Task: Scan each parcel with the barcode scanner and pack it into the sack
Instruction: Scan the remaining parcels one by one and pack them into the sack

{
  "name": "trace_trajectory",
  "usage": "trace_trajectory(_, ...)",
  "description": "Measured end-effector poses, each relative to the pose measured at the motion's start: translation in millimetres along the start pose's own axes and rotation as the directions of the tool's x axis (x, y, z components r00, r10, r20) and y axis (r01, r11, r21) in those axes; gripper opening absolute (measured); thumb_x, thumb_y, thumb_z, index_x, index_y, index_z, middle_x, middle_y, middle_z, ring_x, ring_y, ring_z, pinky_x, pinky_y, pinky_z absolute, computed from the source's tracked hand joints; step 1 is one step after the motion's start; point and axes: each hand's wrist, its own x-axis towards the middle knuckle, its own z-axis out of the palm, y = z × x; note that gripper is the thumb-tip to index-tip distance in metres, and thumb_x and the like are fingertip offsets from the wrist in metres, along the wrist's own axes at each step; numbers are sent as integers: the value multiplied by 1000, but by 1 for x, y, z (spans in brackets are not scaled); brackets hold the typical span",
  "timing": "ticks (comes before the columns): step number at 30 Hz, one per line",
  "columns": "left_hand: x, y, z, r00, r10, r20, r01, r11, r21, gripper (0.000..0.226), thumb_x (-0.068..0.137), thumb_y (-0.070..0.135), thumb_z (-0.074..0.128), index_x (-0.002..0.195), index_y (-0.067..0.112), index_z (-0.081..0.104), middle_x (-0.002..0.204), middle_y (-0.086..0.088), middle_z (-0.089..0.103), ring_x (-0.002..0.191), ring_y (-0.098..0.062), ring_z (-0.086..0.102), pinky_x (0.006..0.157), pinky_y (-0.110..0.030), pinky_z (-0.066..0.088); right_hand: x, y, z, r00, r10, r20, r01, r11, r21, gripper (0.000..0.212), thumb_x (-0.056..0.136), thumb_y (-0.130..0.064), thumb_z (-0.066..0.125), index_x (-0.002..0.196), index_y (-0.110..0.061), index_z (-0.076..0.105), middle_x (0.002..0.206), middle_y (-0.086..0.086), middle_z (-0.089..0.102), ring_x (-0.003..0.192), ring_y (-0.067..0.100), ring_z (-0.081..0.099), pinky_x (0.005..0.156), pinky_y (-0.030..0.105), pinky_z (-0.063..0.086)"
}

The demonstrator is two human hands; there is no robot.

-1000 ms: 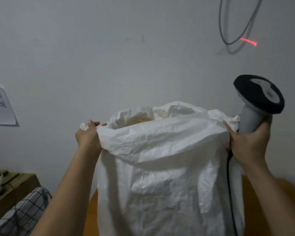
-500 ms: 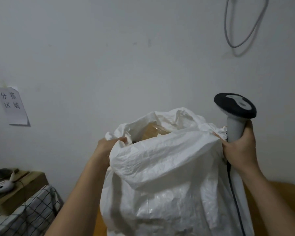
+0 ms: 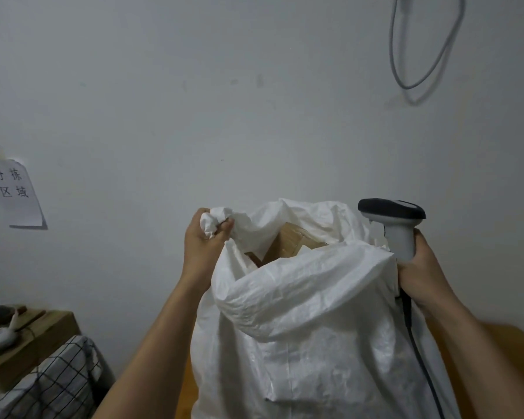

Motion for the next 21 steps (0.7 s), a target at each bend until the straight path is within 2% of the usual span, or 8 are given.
trace_trajectory(2, 2, -1, 2, 1000, -28, -2, 29, 999, 41, 39, 77, 17, 82, 93, 19, 47, 87, 7, 54, 72, 3, 57, 59, -6, 45, 0, -1, 1, 1000, 3, -4, -3, 1000, -3, 42, 65, -34, 76, 99, -37, 52, 91, -8, 63, 77, 9, 63, 60, 25, 44)
trace_trajectory(5, 1, -4, 4, 992, -109, 61, 99, 985, 140, 65, 67, 19, 89, 116, 17, 45, 104, 15, 51, 92, 3, 55, 68, -4, 43, 1, 5, 6, 1000, -5, 5, 5, 1000, -18, 40, 74, -20, 82, 101, -28, 53, 92, 1, 61, 75, 17, 60, 59, 29, 44)
trace_trajectory(7, 4, -1, 7, 985, -128, 116, 103, 974, 200, 40, 74, 17, 85, 106, 7, 63, 100, 2, 67, 94, -14, 65, 73, -20, 51, 6, -4, 12, 1000, -2, -10, 1, 998, -60, 42, 77, -15, 80, 107, -16, 51, 96, 6, 61, 75, 18, 57, 59, 30, 44)
trace_trajectory(9, 16, 9, 5, 999, -22, 43, 11, 974, 226, 16, 83, 16, 77, 83, 3, 68, 85, -11, 72, 79, -19, 67, 70, -34, 54, 16, -20, 11, 991, -77, -108, 67, 993, -98, 48, 75, -19, 81, 110, -15, 48, 94, 0, 60, 77, 17, 58, 59, 26, 42)
trace_trajectory(13, 47, 20, -9, 957, 129, -260, -98, 987, 127, 19, 88, 17, 70, 71, 22, 64, 72, 4, 66, 61, 3, 58, 59, -13, 46, 31, -42, 5, 895, -276, -350, 283, 959, -31, 74, 67, -33, 84, 128, -23, 45, 99, -23, 57, 83, 0, 61, 67, 17, 48)
trace_trajectory(16, 39, 1, -6, 978, 30, -208, -1, 991, 136, 12, 90, 14, 68, 79, 12, 65, 72, 5, 62, 68, -8, 58, 62, -16, 45, 31, -32, 22, 948, -247, -202, 227, 967, -117, 61, 77, -14, 81, 127, -16, 45, 103, -5, 57, 91, 20, 60, 74, 31, 44)
trace_trajectory(18, 44, 0, -8, 964, 38, -264, -6, 993, 118, 13, 91, 15, 68, 79, 11, 65, 72, 3, 62, 68, -11, 58, 66, -24, 46, 32, -31, 31, 940, -251, -231, 224, 965, -134, 55, 81, -9, 76, 125, -15, 44, 105, -1, 55, 91, 24, 57, 76, 34, 45)
trace_trajectory(21, 65, 14, -15, 932, 119, -342, -105, 993, 57, 21, 90, 21, 68, 71, 24, 60, 69, 9, 61, 61, 2, 56, 60, -14, 47, 44, -36, 33, 852, -298, -431, 320, 947, -21, 68, 76, -23, 78, 133, -18, 41, 112, -7, 55, 94, 6, 56, 75, 11, 45)
